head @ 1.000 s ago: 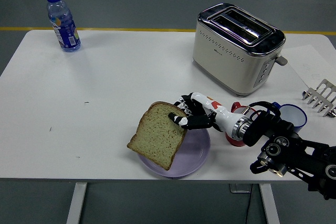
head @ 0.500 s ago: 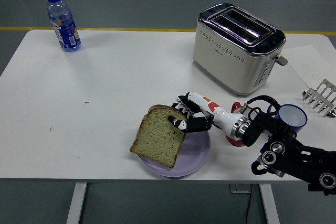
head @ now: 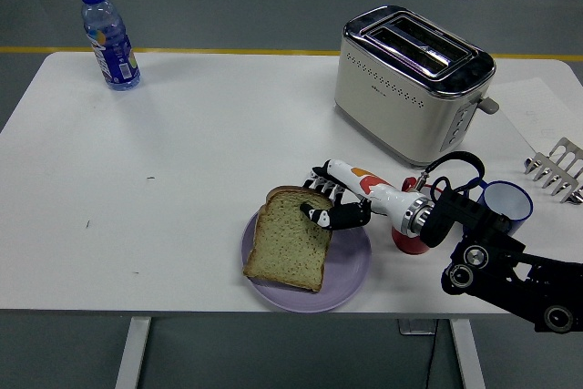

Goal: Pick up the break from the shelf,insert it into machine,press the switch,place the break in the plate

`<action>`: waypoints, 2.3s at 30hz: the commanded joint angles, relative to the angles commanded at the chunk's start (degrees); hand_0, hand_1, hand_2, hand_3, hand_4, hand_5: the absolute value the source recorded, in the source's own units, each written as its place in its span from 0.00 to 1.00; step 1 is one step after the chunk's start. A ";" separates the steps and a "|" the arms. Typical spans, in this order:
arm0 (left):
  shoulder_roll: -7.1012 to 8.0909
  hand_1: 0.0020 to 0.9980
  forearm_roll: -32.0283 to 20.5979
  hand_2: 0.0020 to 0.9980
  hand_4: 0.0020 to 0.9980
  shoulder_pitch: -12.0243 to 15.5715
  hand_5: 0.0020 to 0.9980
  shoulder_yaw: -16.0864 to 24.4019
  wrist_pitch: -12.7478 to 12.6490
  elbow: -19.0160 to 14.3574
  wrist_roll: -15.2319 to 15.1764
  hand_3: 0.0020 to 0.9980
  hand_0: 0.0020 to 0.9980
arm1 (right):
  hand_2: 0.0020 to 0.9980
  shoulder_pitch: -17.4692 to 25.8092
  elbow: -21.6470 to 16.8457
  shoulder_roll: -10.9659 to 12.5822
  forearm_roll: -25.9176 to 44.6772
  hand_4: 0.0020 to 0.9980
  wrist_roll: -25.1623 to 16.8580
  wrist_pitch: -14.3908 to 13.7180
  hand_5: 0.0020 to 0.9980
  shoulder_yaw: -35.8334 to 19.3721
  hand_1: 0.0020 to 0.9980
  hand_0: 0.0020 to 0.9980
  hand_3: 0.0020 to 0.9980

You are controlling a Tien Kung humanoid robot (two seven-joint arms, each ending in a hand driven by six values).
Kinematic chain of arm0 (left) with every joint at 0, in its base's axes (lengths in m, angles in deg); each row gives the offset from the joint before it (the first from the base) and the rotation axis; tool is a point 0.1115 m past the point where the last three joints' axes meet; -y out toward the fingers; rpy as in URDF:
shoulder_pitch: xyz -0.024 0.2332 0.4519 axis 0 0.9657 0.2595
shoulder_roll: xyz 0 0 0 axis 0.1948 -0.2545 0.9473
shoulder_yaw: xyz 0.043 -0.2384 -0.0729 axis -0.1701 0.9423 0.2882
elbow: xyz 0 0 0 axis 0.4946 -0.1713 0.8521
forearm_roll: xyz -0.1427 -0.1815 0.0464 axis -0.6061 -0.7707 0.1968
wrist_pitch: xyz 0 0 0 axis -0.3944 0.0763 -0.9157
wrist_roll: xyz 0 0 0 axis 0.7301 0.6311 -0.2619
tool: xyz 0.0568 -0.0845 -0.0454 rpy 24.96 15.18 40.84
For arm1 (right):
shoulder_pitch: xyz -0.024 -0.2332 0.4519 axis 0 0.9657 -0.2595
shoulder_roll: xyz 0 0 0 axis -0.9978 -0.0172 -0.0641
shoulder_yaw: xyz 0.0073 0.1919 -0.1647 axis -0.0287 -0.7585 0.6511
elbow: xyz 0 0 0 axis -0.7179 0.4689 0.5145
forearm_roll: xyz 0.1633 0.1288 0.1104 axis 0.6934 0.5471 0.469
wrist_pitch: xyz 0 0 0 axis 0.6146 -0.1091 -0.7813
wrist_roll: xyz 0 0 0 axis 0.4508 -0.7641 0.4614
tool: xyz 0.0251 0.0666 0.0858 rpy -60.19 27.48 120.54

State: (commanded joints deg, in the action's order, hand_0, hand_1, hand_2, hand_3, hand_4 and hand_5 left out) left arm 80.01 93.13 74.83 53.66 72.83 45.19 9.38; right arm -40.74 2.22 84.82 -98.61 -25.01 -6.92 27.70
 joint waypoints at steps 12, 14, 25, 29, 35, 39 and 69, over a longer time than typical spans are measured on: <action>0.00 0.45 -0.45 0.42 0.28 -0.09 0.94 -0.36 -0.10 0.00 -0.02 0.55 0.60 | 0.72 -0.27 1.33 -0.96 -6.13 0.63 1.49 2.30 0.21 -0.97 0.68 0.69 0.71; 0.00 0.45 -0.33 0.42 0.28 -0.09 0.94 -0.31 -0.09 0.00 -0.01 0.55 0.60 | 0.72 -0.35 1.30 -1.05 -6.93 0.63 1.24 1.89 0.21 -1.13 0.68 0.69 0.71; 0.00 0.45 0.22 0.42 0.28 0.04 0.94 -0.14 0.02 0.00 0.10 0.55 0.60 | 0.86 -0.34 1.39 -1.16 -9.75 0.69 1.27 1.29 0.22 -1.78 0.77 0.80 0.83; 0.00 0.45 0.60 0.42 0.28 0.20 0.94 0.10 0.10 0.00 0.12 0.55 0.60 | 0.88 -0.03 0.83 -0.97 -9.89 0.70 1.05 0.92 0.24 -2.18 0.78 0.81 0.84; 0.00 0.45 1.75 0.42 0.28 0.60 0.94 0.97 0.27 0.00 0.08 0.55 0.60 | 0.85 2.08 -4.66 1.29 -8.30 0.71 -3.44 0.76 0.22 -5.96 0.77 0.80 0.82; 0.00 0.45 1.91 0.42 0.28 0.75 0.94 1.22 0.29 0.00 0.02 0.55 0.60 | 0.85 3.64 -9.39 2.53 -4.42 0.71 -8.81 0.51 0.22 -10.01 0.77 0.80 0.82; 0.00 0.45 1.92 0.43 0.28 0.38 0.93 1.74 0.51 0.00 -0.27 0.55 0.60 | 0.74 26.32 -17.56 2.01 52.30 0.61 -27.97 2.37 0.20 -58.16 0.71 0.73 0.70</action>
State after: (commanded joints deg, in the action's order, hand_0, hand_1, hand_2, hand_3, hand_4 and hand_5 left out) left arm 80.01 95.05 75.20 55.40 73.34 45.19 9.11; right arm -14.42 -15.33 86.83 -46.31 -52.99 -4.55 -30.46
